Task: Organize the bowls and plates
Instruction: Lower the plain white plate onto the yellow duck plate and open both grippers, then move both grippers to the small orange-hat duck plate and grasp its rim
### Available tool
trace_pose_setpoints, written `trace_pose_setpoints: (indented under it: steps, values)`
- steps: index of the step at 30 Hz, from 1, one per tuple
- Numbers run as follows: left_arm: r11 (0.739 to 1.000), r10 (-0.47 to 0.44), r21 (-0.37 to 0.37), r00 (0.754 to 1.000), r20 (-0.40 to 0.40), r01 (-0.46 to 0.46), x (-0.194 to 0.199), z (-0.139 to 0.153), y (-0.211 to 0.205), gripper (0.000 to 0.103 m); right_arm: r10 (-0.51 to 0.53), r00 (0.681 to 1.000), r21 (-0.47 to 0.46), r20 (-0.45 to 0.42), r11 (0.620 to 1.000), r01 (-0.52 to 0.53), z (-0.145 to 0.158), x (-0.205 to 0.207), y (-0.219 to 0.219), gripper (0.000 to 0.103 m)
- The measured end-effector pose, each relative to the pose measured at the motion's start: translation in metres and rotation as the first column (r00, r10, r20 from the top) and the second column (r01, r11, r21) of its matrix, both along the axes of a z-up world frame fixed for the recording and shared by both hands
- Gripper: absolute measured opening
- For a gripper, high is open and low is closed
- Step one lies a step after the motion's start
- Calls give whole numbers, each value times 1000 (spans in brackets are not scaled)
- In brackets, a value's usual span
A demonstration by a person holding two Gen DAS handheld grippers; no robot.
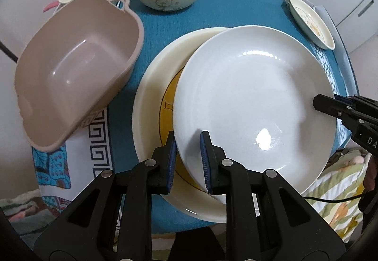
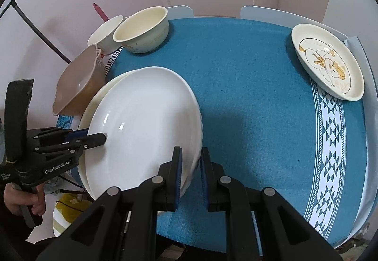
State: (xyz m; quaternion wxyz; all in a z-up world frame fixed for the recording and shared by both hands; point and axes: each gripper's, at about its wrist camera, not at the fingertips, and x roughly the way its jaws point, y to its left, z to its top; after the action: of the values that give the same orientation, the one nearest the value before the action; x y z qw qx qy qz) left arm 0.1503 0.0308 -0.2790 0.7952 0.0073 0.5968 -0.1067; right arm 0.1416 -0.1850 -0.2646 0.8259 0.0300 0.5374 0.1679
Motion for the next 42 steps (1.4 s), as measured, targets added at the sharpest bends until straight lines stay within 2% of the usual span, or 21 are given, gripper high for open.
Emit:
trace_pose_setpoints:
  steps: [4,11,17,23,30,33,40,42]
  values:
    - [995,-39,91,999,31,36,-3,3,-11,17,-2,1000,-25,12,1000,2,0,-5,3,14]
    - [969,-105,234,992,75,85,-5,5,-23,17,-10,999,-44,43,999,12,0,-9,10,14]
    - [958,-118,274,989,91,89,-3,4,-25,17,2,998,-72,64,997,2,-2,-9,18,14]
    - [936,-150,339,979,135,97,-9,10,-31,17,2,997,-128,75,992,7,-5,-12,26,14]
    - [925,-178,362,973,150,113,-12,9,-33,17,-7,994,-164,112,986,25,-7,-15,31,14]
    - [914,-207,385,962,178,125,-17,13,-37,17,6,992,-219,123,975,21,-8,-17,37,14]
    - [921,-223,361,958,179,147,-24,14,-41,17,30,989,-248,141,969,6,-6,-18,50,14]
    - [926,-218,350,959,181,145,-24,15,-40,17,19,990,-228,136,974,12,-6,-17,47,14]
